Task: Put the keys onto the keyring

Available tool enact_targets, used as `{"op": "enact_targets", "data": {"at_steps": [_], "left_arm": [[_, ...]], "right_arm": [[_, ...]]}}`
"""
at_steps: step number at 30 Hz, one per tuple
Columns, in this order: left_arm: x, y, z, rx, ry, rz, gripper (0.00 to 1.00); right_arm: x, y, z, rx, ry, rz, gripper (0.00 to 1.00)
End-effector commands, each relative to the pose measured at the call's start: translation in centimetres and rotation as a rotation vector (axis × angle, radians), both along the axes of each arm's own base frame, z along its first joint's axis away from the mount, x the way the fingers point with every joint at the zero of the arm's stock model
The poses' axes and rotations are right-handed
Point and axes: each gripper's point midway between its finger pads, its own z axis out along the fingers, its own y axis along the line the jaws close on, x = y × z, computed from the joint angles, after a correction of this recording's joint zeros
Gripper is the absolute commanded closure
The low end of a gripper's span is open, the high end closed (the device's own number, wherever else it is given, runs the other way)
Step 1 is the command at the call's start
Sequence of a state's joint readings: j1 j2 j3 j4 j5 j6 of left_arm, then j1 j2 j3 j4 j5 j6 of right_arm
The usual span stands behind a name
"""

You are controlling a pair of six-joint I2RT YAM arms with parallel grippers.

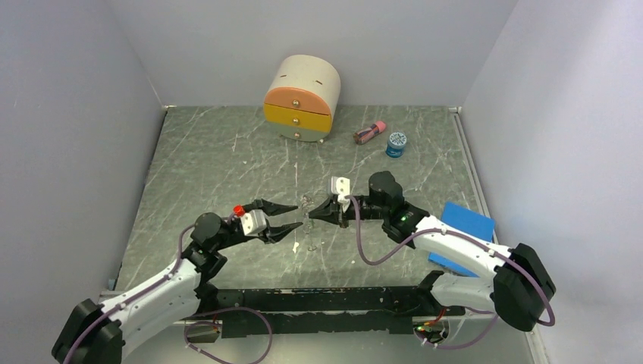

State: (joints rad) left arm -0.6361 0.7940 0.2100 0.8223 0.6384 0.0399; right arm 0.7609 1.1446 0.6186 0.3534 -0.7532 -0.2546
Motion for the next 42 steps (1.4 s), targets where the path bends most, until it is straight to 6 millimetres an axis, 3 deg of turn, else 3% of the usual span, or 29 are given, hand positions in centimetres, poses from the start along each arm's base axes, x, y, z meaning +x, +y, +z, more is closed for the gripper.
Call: {"op": "enact_targets", "data": {"at_steps": [1,8,19,30,42], "left_arm": [[0.8,0.7,-0.6,0.116,-0.005,0.056,0.5],[1.1,1.1,-1.8,0.286,0.015,0.054,0.51],[0.8,0.7,-3.3,0.373,0.021,-0.004,0.54],[0.4,-0.5,-3.8,0.325,0.03,-0.041,0.55],[0.9,-1.7,-5.3,0.361,0.043,-0.052,0.6]], "right_arm": [[1.2,0.2,1.6,-0.059,-0.054,-0.018,1.0],[1.3,0.4,0.2,-0.232,-0.034,-0.028,1.0],[1.8,0.1,-1.4,-0.471,-0.009,-0.045,1.0],[1.2,0.9,-3.1,-0.567,0.068,0.008,1.0],[0.8,1.9,-2.8,-0.52,0.074,0.044,1.0]]}}
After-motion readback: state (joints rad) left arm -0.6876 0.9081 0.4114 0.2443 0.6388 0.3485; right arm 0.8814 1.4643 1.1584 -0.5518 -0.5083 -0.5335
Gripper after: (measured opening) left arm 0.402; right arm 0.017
